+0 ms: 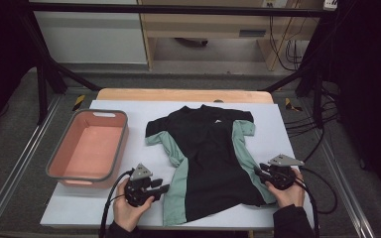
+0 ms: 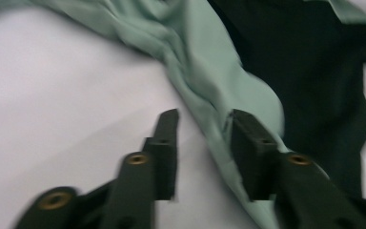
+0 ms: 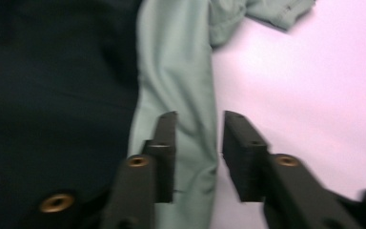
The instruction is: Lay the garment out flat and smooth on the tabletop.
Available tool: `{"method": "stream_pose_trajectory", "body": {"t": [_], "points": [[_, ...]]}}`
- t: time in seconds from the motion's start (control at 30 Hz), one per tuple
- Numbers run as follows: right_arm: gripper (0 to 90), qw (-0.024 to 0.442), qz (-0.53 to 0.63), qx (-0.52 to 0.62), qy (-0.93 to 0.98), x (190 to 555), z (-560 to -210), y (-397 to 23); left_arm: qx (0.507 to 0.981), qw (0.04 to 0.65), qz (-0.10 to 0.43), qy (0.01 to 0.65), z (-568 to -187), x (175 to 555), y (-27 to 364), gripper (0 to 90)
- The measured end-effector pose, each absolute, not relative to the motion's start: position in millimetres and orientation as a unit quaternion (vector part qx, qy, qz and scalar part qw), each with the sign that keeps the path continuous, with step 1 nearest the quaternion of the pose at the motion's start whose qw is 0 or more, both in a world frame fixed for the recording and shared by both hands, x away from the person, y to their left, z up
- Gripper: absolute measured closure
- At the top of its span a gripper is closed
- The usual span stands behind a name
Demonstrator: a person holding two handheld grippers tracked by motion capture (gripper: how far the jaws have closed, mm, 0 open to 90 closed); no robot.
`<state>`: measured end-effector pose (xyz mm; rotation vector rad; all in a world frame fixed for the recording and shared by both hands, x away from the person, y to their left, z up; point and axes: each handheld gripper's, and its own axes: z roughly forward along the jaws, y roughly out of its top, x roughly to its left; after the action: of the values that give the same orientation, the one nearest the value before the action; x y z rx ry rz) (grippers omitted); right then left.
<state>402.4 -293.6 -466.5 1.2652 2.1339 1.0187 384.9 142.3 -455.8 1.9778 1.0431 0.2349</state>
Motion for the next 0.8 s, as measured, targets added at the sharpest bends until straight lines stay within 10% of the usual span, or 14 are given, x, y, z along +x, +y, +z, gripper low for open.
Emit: {"method": "stream_pose_trajectory", "body": {"t": [0.33,0.8], "points": [[50.6,0.188,0.414,0.447,0.770,375.3,-466.5,-299.0,0.766,0.430,0.118,0.463,-463.4,452.8,127.9,36.5],[57.2,0.110,0.410,0.399,0.813,370.6,-481.1,-240.5,0.779,0.387,0.107,0.481,-477.6,480.3,120.2,85.5]]}}
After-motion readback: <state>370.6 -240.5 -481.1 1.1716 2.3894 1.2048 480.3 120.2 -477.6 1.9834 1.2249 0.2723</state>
